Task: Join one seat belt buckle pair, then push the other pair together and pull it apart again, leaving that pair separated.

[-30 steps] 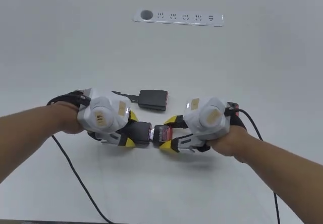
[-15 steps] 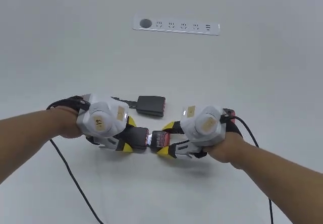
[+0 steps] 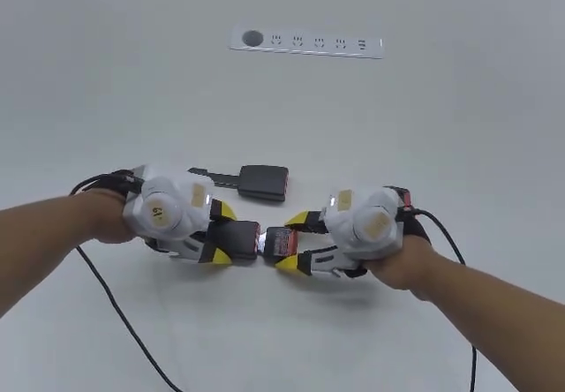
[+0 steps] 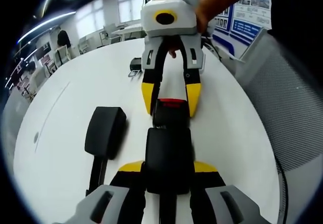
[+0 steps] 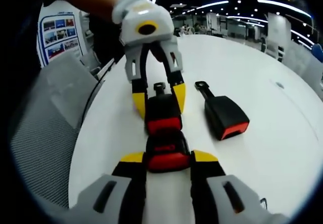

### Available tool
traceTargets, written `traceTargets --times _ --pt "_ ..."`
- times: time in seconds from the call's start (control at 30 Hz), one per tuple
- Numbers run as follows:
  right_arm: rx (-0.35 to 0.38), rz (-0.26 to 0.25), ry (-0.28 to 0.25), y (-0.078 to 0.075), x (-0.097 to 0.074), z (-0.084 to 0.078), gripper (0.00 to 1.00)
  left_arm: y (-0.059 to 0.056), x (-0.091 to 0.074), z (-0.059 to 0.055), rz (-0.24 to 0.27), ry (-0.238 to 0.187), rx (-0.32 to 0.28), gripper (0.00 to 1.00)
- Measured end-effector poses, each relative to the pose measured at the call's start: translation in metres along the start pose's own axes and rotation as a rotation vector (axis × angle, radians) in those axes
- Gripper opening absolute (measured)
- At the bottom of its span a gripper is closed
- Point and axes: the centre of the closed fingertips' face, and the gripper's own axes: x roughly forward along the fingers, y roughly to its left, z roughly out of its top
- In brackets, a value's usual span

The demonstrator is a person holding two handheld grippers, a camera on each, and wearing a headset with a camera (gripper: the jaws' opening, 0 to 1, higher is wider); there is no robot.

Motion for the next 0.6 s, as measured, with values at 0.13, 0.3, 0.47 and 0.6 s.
traceTargets --times 0.13,0.3,0.47,0.6 --pt "-0.015 0.003 -0.008 -0.0005 0.0006 0.0002 0.32 -0.0027 -0.0002 0.0021 -0.005 -0.012 -0.003 0.34" --pt "-0.008 0.005 -0.024 0.0005 -0.0001 0.0 0.32 -0.0054 -0.0007 0.0039 -0.023 -0.019 0.017 0.34" --pt "-0.019 -0.012 -0.046 0.0022 -0.0008 -0.0004 0.32 -0.007 -0.0014 0.0062 -0.035 -0.025 0.027 0.34" --pt "-0.018 -0.021 -0.053 0.0021 -0.0008 -0.0003 0.32 -0.0069 -0.0015 0.0054 -0.043 -0.027 0.035 0.34"
